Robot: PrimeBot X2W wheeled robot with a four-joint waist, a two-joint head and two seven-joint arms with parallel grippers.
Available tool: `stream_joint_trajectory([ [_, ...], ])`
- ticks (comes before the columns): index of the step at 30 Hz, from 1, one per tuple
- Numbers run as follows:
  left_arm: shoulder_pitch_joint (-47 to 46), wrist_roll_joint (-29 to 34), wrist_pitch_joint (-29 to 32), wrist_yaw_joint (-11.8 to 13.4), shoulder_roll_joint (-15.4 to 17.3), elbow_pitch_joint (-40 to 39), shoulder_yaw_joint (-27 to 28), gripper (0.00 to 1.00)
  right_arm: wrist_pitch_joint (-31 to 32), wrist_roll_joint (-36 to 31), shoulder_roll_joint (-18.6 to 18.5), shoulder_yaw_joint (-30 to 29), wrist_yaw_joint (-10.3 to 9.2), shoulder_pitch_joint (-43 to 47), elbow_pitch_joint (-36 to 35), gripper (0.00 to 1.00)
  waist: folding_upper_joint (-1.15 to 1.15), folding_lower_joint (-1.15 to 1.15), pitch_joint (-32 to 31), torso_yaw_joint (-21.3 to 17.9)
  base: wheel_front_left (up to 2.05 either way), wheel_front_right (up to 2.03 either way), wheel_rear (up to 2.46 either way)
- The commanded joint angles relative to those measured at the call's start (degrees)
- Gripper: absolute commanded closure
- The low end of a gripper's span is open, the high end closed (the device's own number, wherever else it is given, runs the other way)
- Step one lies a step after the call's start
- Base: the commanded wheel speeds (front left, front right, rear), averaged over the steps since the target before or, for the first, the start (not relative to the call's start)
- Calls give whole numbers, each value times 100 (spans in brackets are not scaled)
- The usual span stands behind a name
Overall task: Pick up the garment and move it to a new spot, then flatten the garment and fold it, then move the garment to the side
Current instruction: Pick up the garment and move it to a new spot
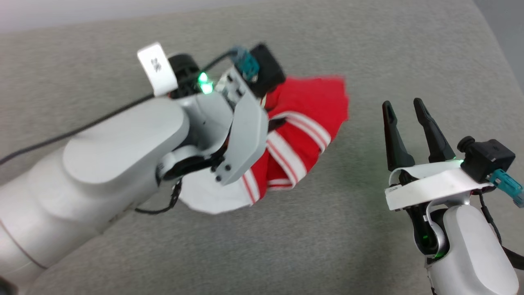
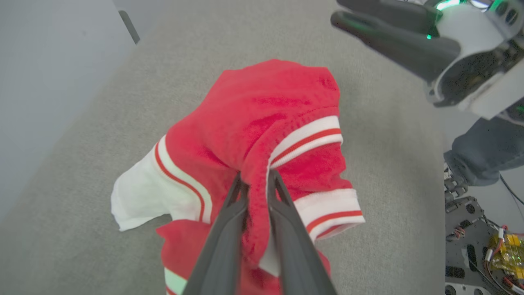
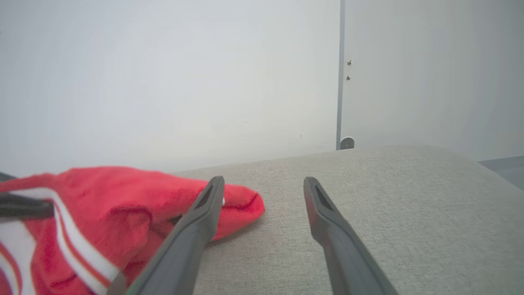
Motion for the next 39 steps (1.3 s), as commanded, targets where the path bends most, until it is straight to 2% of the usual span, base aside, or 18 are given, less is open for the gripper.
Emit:
stream_joint_trajectory([
  [1, 80, 84, 120, 14, 108, -78, 38, 100, -26, 51, 40, -49, -2, 80, -61, 0, 0, 0, 323, -461, 0, 0, 0],
  [7, 561, 303, 505, 13, 297, -117, 22, 100, -26, 94, 85, -156, -2, 168, -209, 0, 0, 0, 446, -603, 0, 0, 0],
  [16, 1016, 778, 985, 16, 325, 354, -18, 100, -27, 226, 105, -90, -2, 37, -358, 0, 0, 0, 744, -732, 0, 0, 0],
  [23, 1151, 935, 835, 23, 156, 596, -59, 100, -27, 153, 102, -156, -2, 21, -359, 0, 0, 0, 751, -563, 0, 0, 0],
  [24, 1110, 856, 703, 23, 104, 615, -51, 87, -27, 111, 101, -197, -2, 31, -356, 0, 0, 0, 713, -488, 0, 0, 0],
  [26, 980, 779, 431, 22, 10, 622, -32, 23, -27, 0, 104, -240, -2, 72, -323, 0, 0, 0, 598, -316, 0, 0, 0],
  [27, 931, 753, 309, 22, -26, 605, -19, 0, -27, -41, 96, -254, -2, 86, -300, 0, 0, 0, 528, -231, 0, 0, 0],
  [35, 605, 121, -876, 13, -248, 406, 15, 0, -26, -255, -230, -292, -2, 201, -86, 0, 0, 0, -116, 549, 0, 0, 0],
  [39, 638, -337, -1511, 13, -257, 447, 17, 0, -26, -311, -446, -274, -2, 295, 57, 0, 0, 0, -455, 913, 0, 0, 0],
])
